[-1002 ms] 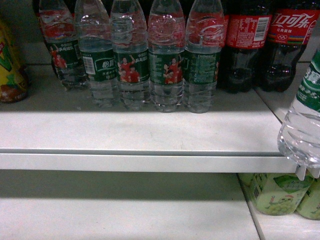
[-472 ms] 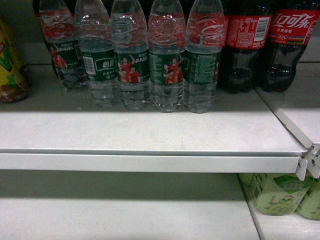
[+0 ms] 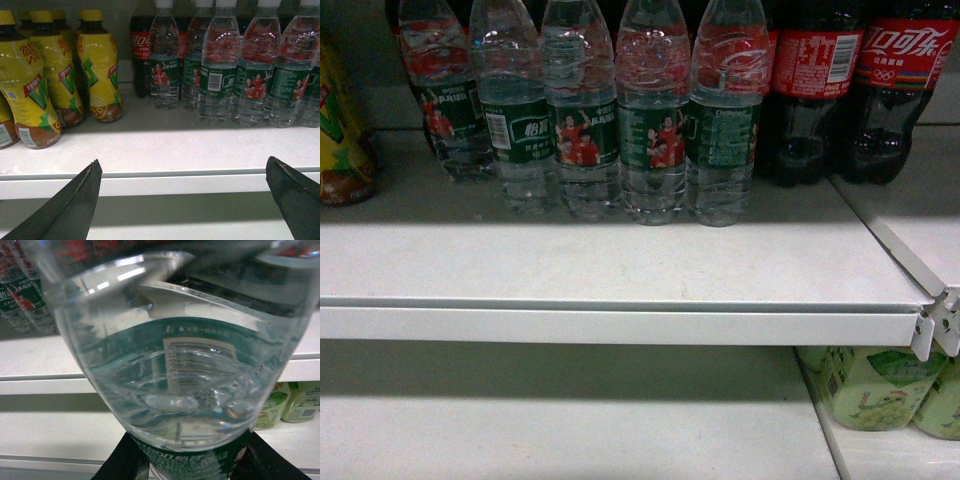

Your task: Move water from second to third shelf

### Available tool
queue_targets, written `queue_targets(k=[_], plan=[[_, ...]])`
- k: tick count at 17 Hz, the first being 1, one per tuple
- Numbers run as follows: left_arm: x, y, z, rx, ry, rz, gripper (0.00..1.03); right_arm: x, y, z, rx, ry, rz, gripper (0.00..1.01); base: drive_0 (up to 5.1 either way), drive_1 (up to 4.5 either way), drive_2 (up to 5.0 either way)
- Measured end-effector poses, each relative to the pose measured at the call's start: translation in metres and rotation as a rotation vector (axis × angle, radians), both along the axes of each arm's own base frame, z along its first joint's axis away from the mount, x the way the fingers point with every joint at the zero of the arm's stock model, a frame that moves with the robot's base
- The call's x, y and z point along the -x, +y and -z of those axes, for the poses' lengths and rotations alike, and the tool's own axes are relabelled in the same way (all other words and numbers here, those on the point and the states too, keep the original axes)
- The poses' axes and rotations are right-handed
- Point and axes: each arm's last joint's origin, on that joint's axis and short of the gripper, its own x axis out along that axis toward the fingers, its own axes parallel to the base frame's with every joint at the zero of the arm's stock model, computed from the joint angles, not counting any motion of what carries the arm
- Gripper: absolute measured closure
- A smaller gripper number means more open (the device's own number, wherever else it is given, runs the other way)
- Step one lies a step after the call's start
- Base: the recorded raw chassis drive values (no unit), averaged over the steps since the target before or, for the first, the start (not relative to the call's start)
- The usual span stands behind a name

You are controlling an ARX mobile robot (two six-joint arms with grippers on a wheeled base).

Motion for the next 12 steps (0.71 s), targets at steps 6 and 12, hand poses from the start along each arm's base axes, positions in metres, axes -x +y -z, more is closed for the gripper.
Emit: queue_targets(k=[6, 12], plan=[[0.0, 0.0, 0.0, 0.0, 0.0, 0.0, 0.05, 0.0032, -0.0019, 0.0027, -0.009, 0.003, -0.008, 0.68, 0.0, 0.0, 0.0], [0.0, 0.0, 0.0, 0.0, 0.0, 0.0, 0.05, 0.0033, -0.0019, 0.003, -0.009, 0.007, -0.01, 0.68, 0.0, 0.0, 0.0]])
